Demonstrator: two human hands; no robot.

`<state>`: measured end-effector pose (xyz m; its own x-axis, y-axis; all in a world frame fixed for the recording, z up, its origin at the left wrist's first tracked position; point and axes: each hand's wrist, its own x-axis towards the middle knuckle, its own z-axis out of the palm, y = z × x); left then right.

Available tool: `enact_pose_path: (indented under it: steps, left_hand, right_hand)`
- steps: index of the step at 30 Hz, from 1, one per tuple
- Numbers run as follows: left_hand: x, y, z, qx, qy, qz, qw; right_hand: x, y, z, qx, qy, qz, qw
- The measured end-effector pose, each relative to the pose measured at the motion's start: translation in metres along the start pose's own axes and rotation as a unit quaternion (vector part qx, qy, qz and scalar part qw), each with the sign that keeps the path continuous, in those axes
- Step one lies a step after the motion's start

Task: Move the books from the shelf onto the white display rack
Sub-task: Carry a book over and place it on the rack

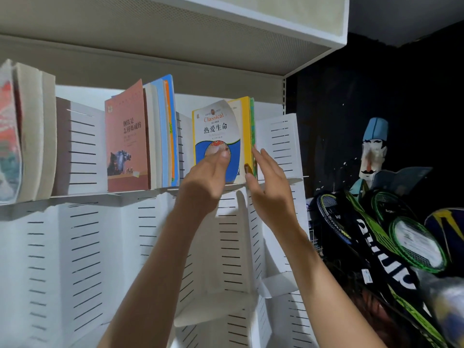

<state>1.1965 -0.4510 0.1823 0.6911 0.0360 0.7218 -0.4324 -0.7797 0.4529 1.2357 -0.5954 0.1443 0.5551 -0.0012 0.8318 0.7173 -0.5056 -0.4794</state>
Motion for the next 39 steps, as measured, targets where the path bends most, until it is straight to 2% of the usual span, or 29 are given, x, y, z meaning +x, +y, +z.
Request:
enact_pose_path:
  steps: [1,3,4,7,9,21,25,31,39]
  left_hand:
    - [-0.009,0.0,-0.002,-0.031,0.019,0.011,0.999]
    - [-0.031,-0.006,-0.005,-0.005,-0.011,0.028,1.0]
    - [-0.045,-0.003,-0.011,0.017,-0.035,0.003,0.999]
    - [-0.09,-0.001,-0.018,0.095,0.023,0.0,0.995]
    - [-0.124,0.006,-0.024,0.123,0.02,0.002,0.992]
    - [-0.281,-0.007,-0.087,0.199,-0.021,-0.092,0.975]
    - [-0.329,-0.012,-0.122,0.18,-0.017,-0.154,0.971]
    - [-0.402,-0.028,-0.192,0.133,0.023,-0.227,0.965]
    - [-0.525,-0.04,-0.33,0.18,0.067,-0.283,0.94]
  right_hand:
    - [-0.007,-0.005,-0.005,0.007,0.01,-0.005,1.0]
    - [-0.025,-0.014,-0.015,-0.011,0.039,-0.05,0.998]
    - [-0.035,-0.017,-0.02,-0.029,0.045,-0.068,0.996]
    - [-0.071,-0.027,-0.034,-0.064,0.031,-0.086,0.994]
    - [-0.098,-0.035,-0.04,-0.072,0.023,-0.096,0.993]
    - [-0.229,-0.101,-0.024,-0.032,-0.116,-0.029,0.992]
    - [-0.269,-0.133,-0.016,-0.014,-0.172,-0.004,0.985]
    - [-0.324,-0.202,0.006,0.025,-0.214,0.0,0.977]
    - [-0.416,-0.35,0.054,0.091,-0.275,-0.029,0.957]
